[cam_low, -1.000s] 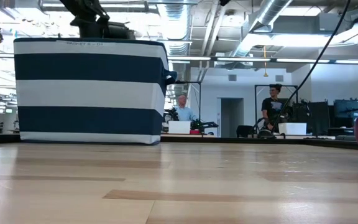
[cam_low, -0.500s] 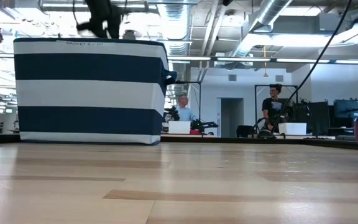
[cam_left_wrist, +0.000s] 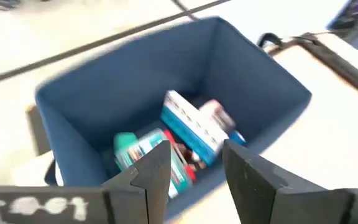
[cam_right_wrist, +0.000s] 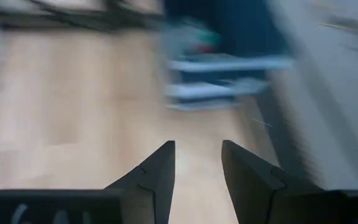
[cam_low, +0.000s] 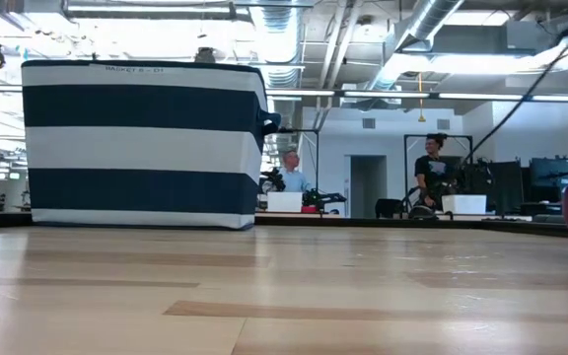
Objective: Pick & place medical supplies in basket/bin
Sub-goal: Return to Home Position
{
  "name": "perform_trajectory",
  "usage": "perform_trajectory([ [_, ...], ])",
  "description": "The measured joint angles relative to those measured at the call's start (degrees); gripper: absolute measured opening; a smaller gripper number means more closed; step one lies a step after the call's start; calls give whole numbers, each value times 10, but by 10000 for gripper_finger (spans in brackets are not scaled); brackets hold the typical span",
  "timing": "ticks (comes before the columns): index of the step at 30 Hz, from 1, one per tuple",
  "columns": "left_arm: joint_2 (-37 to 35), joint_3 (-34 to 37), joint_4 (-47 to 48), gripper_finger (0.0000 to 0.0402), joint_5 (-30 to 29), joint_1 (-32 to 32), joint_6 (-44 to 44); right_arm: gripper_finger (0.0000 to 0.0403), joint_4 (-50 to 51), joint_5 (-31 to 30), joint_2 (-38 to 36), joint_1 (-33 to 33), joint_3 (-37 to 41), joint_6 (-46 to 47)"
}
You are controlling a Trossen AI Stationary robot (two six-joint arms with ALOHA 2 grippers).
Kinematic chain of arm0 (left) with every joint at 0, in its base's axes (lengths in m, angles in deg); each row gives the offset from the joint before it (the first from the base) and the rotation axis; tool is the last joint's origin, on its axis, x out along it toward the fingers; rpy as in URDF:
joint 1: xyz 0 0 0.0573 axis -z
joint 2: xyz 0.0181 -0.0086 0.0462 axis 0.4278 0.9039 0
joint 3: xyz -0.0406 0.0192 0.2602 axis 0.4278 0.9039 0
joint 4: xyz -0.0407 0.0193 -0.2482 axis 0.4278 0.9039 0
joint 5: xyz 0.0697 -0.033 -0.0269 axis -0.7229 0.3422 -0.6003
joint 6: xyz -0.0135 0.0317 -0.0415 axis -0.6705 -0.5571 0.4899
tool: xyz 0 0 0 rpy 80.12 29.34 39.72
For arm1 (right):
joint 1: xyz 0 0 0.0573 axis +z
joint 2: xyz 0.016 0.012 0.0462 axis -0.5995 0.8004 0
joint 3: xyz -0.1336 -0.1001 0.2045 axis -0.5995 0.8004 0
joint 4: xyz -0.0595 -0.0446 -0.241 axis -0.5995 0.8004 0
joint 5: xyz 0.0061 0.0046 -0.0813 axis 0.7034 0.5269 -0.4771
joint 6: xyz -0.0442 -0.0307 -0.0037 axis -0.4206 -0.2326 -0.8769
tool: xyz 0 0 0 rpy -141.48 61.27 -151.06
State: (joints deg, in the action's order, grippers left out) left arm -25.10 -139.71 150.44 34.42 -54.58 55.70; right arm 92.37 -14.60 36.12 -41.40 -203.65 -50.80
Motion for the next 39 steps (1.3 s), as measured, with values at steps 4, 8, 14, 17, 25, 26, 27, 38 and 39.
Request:
perform_trajectory([
  [4, -155, 157, -53, 137, 5, 27, 20, 125, -17, 137, -84, 6, 60, -3],
  [8, -337, 359, -183, 137, 34, 27, -22, 125, -91, 138, -181, 31, 202, -7],
  [14, -552, 627, -536, 137, 328, 27, -125, 125, -380, 229, -352, 56, 495, -5],
  [17, -533, 689, -626, 137, 398, 27, -119, 125, -547, 244, -432, 75, 659, 6],
  [25, -461, 824, -868, 137, 434, 27, -165, 125, -756, 182, -584, 79, 998, 65],
  [26, -460, 838, -897, 137, 439, 27, -162, 125, -772, 184, -601, 78, 1025, 71],
  [27, -462, 854, -921, 137, 444, 28, -151, 125, -783, 184, -619, 77, 1049, 77],
  [38, -467, 988, -1135, 137, 430, 49, -108, 125, -904, 184, -742, 74, 1217, 58],
  [39, -467, 992, -1147, 137, 431, 49, -108, 125, -905, 184, -749, 74, 1227, 58],
])
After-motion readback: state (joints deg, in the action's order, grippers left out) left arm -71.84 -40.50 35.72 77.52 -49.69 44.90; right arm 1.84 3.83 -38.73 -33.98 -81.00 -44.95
